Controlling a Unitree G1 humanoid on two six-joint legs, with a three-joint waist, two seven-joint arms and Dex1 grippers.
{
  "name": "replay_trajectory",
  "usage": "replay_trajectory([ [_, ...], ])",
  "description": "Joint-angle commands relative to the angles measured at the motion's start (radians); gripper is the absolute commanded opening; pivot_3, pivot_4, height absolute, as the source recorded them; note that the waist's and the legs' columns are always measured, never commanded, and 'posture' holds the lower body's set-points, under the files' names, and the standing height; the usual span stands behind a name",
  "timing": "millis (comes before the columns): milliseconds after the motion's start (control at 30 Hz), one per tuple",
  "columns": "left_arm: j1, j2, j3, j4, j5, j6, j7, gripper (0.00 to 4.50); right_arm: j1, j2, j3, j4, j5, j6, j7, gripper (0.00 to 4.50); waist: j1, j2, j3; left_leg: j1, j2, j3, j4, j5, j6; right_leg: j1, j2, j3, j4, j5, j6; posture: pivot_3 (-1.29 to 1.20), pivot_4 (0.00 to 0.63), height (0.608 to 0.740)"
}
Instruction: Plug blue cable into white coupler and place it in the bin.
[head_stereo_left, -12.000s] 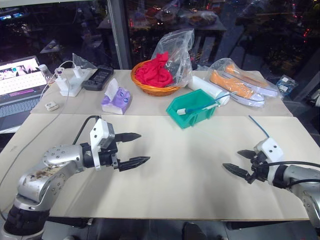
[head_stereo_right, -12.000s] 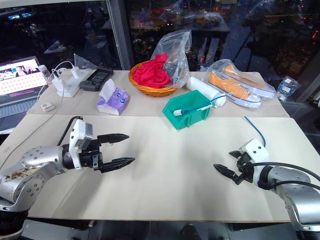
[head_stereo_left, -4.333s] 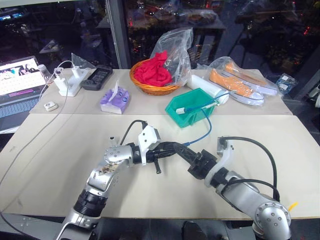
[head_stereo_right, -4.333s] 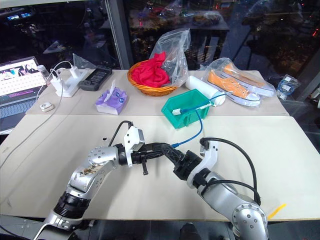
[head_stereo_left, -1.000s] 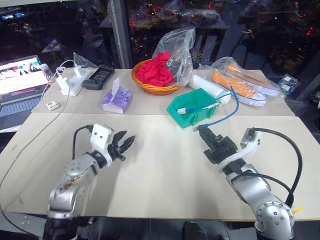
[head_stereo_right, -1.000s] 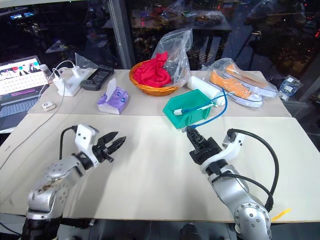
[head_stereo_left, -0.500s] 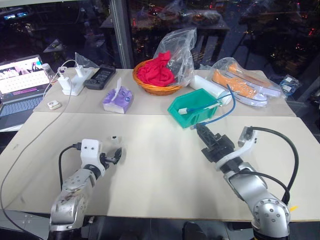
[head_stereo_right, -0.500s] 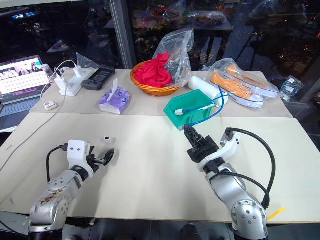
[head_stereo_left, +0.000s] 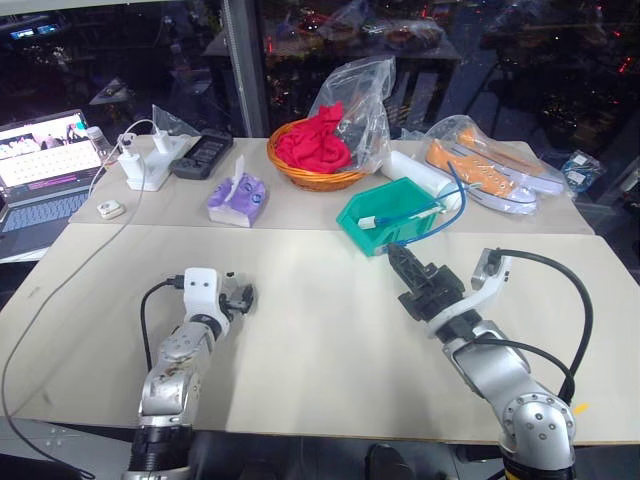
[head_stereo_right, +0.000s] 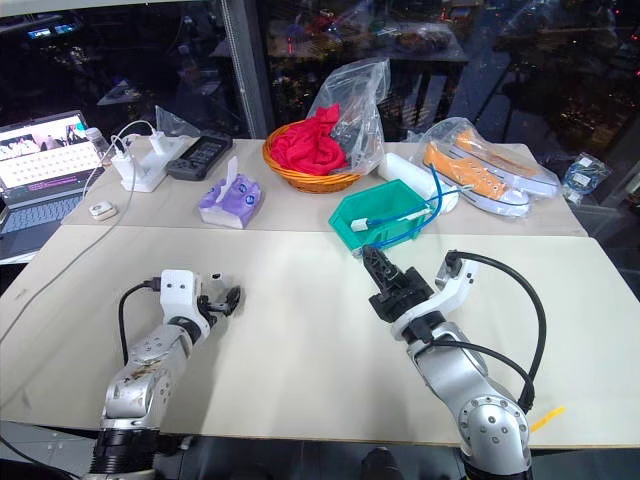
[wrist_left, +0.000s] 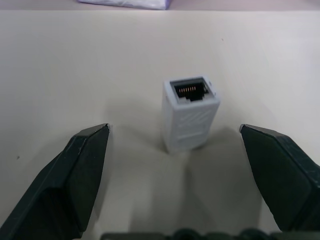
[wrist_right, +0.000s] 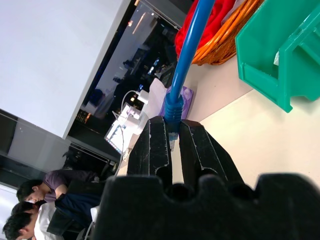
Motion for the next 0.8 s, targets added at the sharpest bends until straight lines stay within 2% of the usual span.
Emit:
replay_trajectory([
  [33, 0.003, -0.039, -0.003, -0.008, -0.007, 0.056, 0.039, 4.49, -0.006, 0.004, -0.013, -0.042, 0.011, -0.009, -0.001, 0.0, 0.0, 0.001, 0.0, 0.0, 0.0, 0.0, 0.0, 0.0, 0.0, 0.0, 0.0, 0.0, 0.0, 0.0, 0.0, 0.0, 0.15, 0.728],
  [67, 0.002, -0.045, -0.001, -0.013, -0.008, 0.063, 0.046, 4.49, -0.005, 0.004, -0.014, -0.043, 0.011, -0.009, -0.002, 0.0, -0.001, 0.001, 0.0, 0.0, 0.0, 0.0, 0.0, 0.0, 0.0, 0.0, 0.0, 0.0, 0.0, 0.0, 0.0, 0.0, 0.15, 0.728],
  [167, -0.004, -0.072, 0.006, -0.027, -0.015, 0.087, 0.071, 3.81, -0.003, 0.007, -0.011, -0.044, 0.011, -0.01, -0.004, 0.0, -0.001, 0.001, -0.001, 0.0, 0.0, 0.0, 0.0, 0.0, 0.0, 0.0, 0.0, 0.0, 0.0, 0.0, 0.0, 0.0, 0.15, 0.728],
  [200, -0.006, -0.078, 0.007, -0.031, -0.019, 0.094, 0.076, 3.34, -0.003, 0.008, -0.011, -0.044, 0.011, -0.01, -0.005, 0.0, 0.0, 0.001, -0.001, 0.0, 0.0, 0.0, 0.0, 0.0, 0.0, 0.0, 0.0, 0.0, 0.0, 0.0, 0.0, 0.0, 0.15, 0.728],
  [367, -0.014, -0.107, 0.012, -0.05, -0.019, 0.125, 0.099, 1.7, -0.006, 0.011, -0.012, -0.042, 0.01, -0.009, -0.005, 0.0, 0.002, 0.002, -0.001, 0.0, 0.0, 0.0, 0.0, 0.0, 0.0, 0.001, 0.0, 0.0, -0.001, 0.0, 0.0, 0.0, 0.15, 0.728],
  [400, -0.016, -0.106, 0.008, -0.046, -0.017, 0.127, 0.096, 1.55, -0.007, 0.012, -0.011, -0.04, 0.009, -0.009, -0.005, 0.0, 0.002, 0.002, -0.001, 0.0, 0.0, 0.0, 0.0, 0.0, 0.0, 0.001, 0.0, 0.0, -0.001, 0.0, 0.0, 0.0, 0.15, 0.728],
  [467, -0.023, -0.105, 0.008, -0.036, -0.016, 0.124, 0.09, 0.75, -0.009, 0.013, -0.01, -0.038, 0.008, -0.009, -0.006, 0.0, 0.003, 0.002, -0.001, 0.0, 0.0, 0.0, 0.0, 0.0, 0.0, 0.001, 0.0, 0.0, -0.001, 0.0, 0.0, 0.0, 0.15, 0.728],
  [500, -0.026, -0.105, 0.01, -0.032, -0.017, 0.123, 0.088, 0.59, -0.009, 0.014, -0.009, -0.037, 0.007, -0.009, -0.006, 0.0, 0.003, 0.002, -0.001, 0.0, 0.0, 0.0, 0.0, 0.0, 0.0, 0.001, 0.0, 0.0, -0.001, 0.0, 0.0, 0.0, 0.15, 0.728],
  [667, -0.034, -0.079, 0.0, -0.024, -0.011, 0.086, 0.05, 0.6, -0.01, 0.015, -0.007, -0.036, 0.003, -0.008, -0.006, 0.0, 0.003, 0.002, -0.001, 0.0, 0.0, 0.0, 0.0, 0.0, 0.0, 0.0, 0.0, 0.0, -0.001, 0.0, 0.0, 0.0, 0.15, 0.728],
  [800, -0.032, -0.044, -0.046, -0.064, -0.033, -0.009, -0.075, 0.6, -0.013, 0.003, 0.008, -0.042, -0.022, 0.005, -0.004, 0.0, 0.002, 0.001, -0.001, 0.0, 0.0, 0.0, 0.0, 0.0, 0.0, 0.0, 0.0, 0.0, 0.0, 0.0, 0.0, 0.0, 0.15, 0.728],
])
